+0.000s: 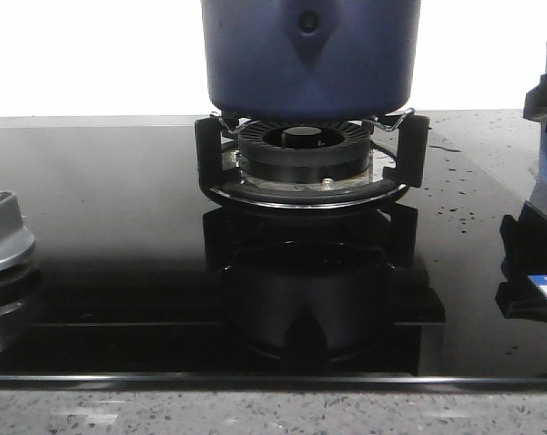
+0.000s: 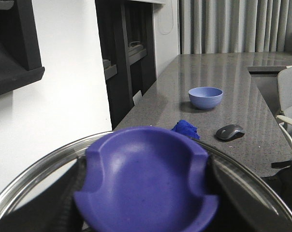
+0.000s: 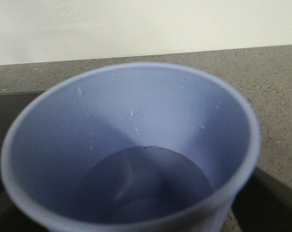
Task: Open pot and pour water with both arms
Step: 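Grasp the light blue cup with the right gripper and lift it, then tilt the cup over the open saucepan with the right gripper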
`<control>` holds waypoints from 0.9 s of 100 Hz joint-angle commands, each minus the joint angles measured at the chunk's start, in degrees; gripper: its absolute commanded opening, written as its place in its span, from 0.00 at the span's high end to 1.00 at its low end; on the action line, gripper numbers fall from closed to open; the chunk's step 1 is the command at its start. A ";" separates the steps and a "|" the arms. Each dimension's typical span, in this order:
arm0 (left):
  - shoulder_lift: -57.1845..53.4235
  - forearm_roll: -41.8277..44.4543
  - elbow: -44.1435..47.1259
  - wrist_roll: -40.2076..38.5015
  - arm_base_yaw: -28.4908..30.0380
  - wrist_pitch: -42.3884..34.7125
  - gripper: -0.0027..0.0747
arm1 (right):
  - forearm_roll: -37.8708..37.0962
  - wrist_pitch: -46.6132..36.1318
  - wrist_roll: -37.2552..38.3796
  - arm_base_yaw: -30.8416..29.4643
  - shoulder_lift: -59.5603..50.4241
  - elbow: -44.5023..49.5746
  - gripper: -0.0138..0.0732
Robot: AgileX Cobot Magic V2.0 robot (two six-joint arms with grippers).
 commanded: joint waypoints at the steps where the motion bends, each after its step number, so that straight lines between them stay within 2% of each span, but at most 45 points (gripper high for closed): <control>1: -2.55 -5.95 -1.93 -0.47 -0.16 0.09 0.68 | -1.67 -5.88 0.34 -0.10 -0.93 -1.75 0.28; 12: -2.55 -5.95 -1.93 -0.47 -0.16 0.09 0.68 | -1.88 -7.15 0.34 -0.10 -0.93 -1.75 0.34; 42: -2.77 -5.18 -1.93 -2.07 0.05 0.58 0.68 | -5.75 -7.38 0.34 -0.10 -1.92 -1.75 0.34; 65: -4.69 -0.03 -1.49 -4.46 0.05 0.07 0.68 | -7.55 -6.80 0.34 -0.10 -8.55 -1.75 0.34; 90: -8.83 0.34 4.54 -4.43 0.05 -3.39 0.68 | -19.56 12.71 0.34 -0.10 -14.39 -11.26 0.34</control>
